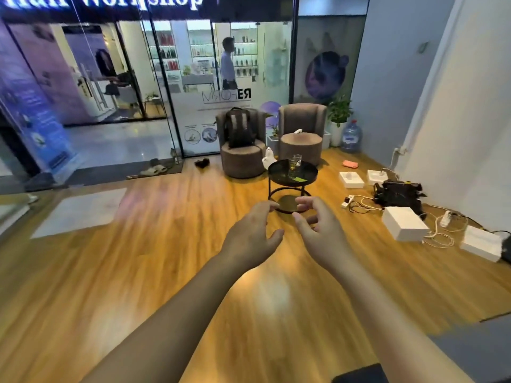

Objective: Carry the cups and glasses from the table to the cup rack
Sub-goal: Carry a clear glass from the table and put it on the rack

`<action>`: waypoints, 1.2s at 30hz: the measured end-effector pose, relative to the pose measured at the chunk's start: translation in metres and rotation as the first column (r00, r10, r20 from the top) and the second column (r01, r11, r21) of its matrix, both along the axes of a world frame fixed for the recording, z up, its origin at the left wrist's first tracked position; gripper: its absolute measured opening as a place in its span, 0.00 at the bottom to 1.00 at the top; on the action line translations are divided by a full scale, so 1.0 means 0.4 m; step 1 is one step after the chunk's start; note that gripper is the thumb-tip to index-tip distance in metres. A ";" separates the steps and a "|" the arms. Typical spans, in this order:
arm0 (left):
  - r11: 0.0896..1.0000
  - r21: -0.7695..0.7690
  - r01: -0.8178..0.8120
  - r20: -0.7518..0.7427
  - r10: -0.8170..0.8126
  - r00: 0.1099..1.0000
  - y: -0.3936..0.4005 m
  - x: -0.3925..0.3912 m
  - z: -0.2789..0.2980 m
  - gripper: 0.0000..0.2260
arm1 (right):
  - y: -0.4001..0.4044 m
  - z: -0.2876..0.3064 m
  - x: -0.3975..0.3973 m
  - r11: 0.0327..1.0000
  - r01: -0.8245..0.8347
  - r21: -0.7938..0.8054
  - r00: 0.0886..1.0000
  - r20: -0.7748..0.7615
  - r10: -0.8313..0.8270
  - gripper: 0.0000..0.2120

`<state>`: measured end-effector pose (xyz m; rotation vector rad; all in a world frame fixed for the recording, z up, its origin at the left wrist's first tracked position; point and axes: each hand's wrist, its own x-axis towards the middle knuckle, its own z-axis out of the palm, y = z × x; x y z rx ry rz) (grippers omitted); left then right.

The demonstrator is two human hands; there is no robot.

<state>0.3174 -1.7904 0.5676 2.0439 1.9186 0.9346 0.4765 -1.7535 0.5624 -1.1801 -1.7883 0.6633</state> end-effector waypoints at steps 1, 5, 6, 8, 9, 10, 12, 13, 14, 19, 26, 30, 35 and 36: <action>1.000 -0.009 0.015 0.003 -0.015 1.000 0.071 -0.023 -0.006 0.22 | 0.063 -0.006 -0.022 1.000 0.007 -0.004 1.000 0.003 -0.007 0.15; 0.995 -0.067 0.073 0.017 -0.072 0.997 0.341 -0.082 -0.014 0.23 | 0.304 -0.012 -0.080 0.995 0.059 -0.083 0.998 -0.017 -0.061 0.14; 0.993 -0.076 0.091 0.020 -0.089 0.996 0.415 -0.096 -0.014 0.23 | 0.369 -0.011 -0.092 0.994 0.067 -0.090 0.997 -0.026 -0.070 0.14; 0.990 -0.084 0.110 0.031 -0.108 0.994 0.552 -0.126 -0.017 0.23 | 0.492 -0.004 -0.119 0.990 0.086 -0.113 0.995 -0.048 -0.092 0.14; 0.990 -0.086 0.112 0.043 -0.109 0.993 0.614 -0.141 -0.018 0.23 | 0.547 0.001 -0.134 0.987 0.092 -0.129 0.993 -0.061 -0.101 0.14; 0.989 -0.091 0.113 0.054 -0.109 0.993 0.662 -0.153 -0.019 0.23 | 0.587 0.005 -0.146 0.985 0.092 -0.143 0.992 -0.071 -0.103 0.14; 0.988 -0.102 0.119 0.064 -0.113 0.992 0.779 -0.183 -0.029 0.22 | 0.687 0.006 -0.174 0.984 0.092 -0.150 0.992 -0.067 -0.103 0.14; 0.986 -0.110 0.122 0.070 -0.115 0.991 0.837 -0.197 -0.037 0.22 | 0.737 0.004 -0.186 0.984 0.094 -0.149 0.993 -0.061 -0.104 0.14; 0.985 -0.116 0.126 0.082 -0.117 0.990 0.895 -0.210 -0.044 0.22 | 0.786 0.001 -0.198 0.983 0.099 -0.152 0.992 -0.058 -0.109 0.14; 0.979 -0.135 0.150 0.132 -0.132 0.982 1.167 -0.273 -0.086 0.22 | 1.039 -0.049 -0.260 0.972 0.121 -0.199 0.991 -0.037 -0.131 0.14; 0.962 -0.198 0.188 0.078 -0.175 0.981 1.650 -0.379 -0.152 0.25 | 1.483 -0.096 -0.365 0.956 0.139 -0.259 0.987 -0.039 -0.154 0.15; 0.942 -0.246 0.229 0.080 -0.215 0.973 1.922 -0.401 -0.169 0.25 | 1.730 -0.095 -0.390 0.939 0.174 -0.297 0.977 -0.064 -0.202 0.15; 0.923 -0.291 0.252 0.150 -0.216 0.965 2.197 -0.405 -0.199 0.26 | 1.993 -0.131 -0.400 0.912 0.218 -0.348 0.965 -0.061 -0.255 0.15; 0.922 -0.292 0.254 0.156 -0.217 0.964 2.241 -0.407 -0.202 0.25 | 2.038 -0.137 -0.401 0.907 0.219 -0.359 0.964 -0.064 -0.259 0.15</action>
